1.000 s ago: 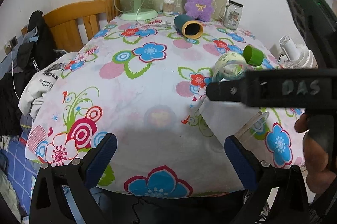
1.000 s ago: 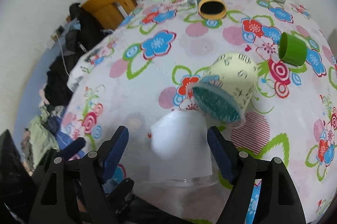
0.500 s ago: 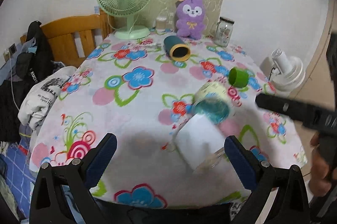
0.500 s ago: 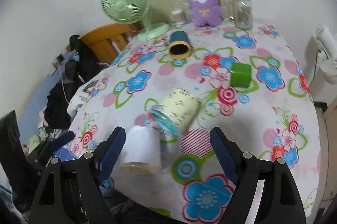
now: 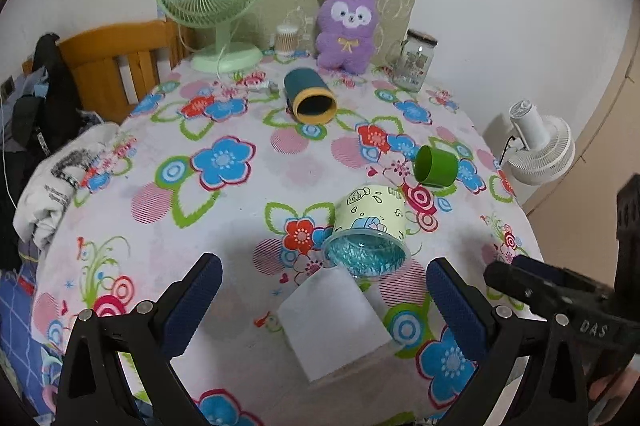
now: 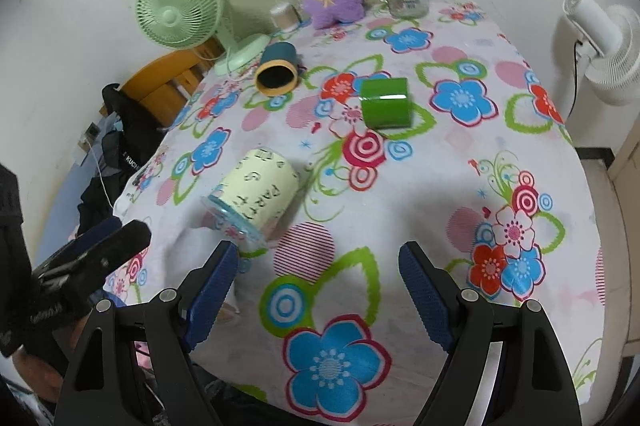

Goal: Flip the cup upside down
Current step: 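Move the left gripper to the white cup and close on it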

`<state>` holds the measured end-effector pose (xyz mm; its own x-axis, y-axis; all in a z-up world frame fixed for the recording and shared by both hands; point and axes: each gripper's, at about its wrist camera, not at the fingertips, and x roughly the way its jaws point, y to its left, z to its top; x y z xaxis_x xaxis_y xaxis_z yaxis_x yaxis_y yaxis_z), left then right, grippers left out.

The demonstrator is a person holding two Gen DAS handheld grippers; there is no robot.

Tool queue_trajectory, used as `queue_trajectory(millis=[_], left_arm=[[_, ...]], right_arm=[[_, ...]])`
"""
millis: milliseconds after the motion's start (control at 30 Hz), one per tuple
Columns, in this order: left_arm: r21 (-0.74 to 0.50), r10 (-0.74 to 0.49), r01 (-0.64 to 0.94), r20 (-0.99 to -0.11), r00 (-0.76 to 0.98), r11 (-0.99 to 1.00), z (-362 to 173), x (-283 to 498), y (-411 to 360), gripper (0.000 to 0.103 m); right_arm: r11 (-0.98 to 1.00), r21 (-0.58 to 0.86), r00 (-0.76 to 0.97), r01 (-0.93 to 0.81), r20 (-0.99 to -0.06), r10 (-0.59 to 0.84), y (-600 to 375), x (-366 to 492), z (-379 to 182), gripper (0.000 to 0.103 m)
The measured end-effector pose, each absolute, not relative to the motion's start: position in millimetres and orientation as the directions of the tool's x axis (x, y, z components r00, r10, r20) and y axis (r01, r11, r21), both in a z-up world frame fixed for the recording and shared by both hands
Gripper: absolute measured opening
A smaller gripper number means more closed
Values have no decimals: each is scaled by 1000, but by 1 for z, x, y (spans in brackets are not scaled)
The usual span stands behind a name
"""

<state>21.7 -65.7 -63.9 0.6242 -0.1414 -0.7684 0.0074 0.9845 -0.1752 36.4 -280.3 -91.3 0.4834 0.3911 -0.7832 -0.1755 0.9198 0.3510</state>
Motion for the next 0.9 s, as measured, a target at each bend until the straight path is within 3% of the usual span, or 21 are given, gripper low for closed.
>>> queue_trajectory(millis=[500, 900], left_arm=[[-198, -155, -55, -886, 437, 979, -123, 60, -69, 103], [-194, -139, -100, -905, 401, 976, -137, 67, -60, 103]], right_arm=[[910, 405, 446, -88, -801, 400, -312, 48, -121, 84], [906, 416, 430, -72, -807, 405, -315, 51, -131, 84]])
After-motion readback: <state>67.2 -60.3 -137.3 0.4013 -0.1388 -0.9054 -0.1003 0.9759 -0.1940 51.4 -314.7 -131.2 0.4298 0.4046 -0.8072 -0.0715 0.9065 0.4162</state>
